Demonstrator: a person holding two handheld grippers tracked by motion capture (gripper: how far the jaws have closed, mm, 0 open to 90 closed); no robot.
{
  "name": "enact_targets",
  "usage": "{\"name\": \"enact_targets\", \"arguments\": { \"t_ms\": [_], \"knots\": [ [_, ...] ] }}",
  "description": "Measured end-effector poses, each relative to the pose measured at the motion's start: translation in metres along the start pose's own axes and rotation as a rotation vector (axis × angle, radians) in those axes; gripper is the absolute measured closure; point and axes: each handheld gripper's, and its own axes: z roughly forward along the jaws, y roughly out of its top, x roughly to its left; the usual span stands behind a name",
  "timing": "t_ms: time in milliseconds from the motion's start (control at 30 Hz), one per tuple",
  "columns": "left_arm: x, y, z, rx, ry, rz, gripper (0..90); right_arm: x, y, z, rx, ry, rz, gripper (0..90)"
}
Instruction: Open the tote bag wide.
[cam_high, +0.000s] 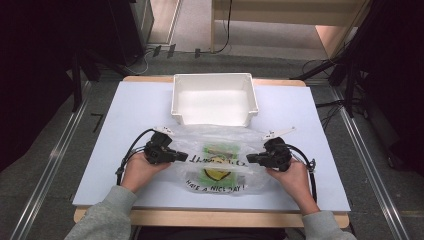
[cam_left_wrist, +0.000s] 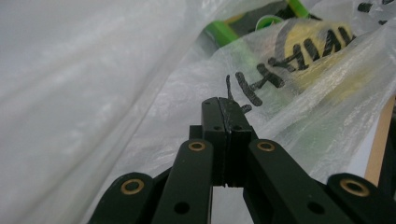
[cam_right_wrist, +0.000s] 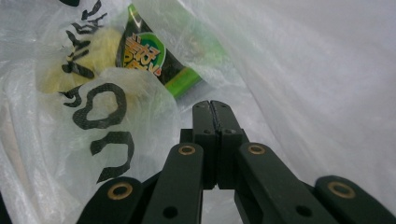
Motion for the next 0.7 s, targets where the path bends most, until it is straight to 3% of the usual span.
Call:
{"name": "enact_targets", "arguments": {
  "t_ms": [200, 500, 633, 700],
  "knots": [
    [0.002, -0.010, 0.004, 0.014, 0.005, -0.015, 90.0, 0.003, -0.012, 0.005, 0.019, -0.028, 0.003, 90.0],
    [0.016, -0.017, 0.002, 0.014, 0.053, -0.093, 90.0, 0.006, -0.017, 0.013, 0.073, -0.088, -0.040, 90.0],
    [0.019, -0.018, 0.000, 0.005, 0.073, -0.112, 90.0, 0.003, -0.017, 0.013, 0.066, -0.092, -0.016, 90.0],
    [0.021, -0.020, -0.004, -0.002, 0.111, -0.123, 90.0, -0.002, -0.018, 0.009, 0.063, -0.108, 0.020, 90.0]
  ]
}}
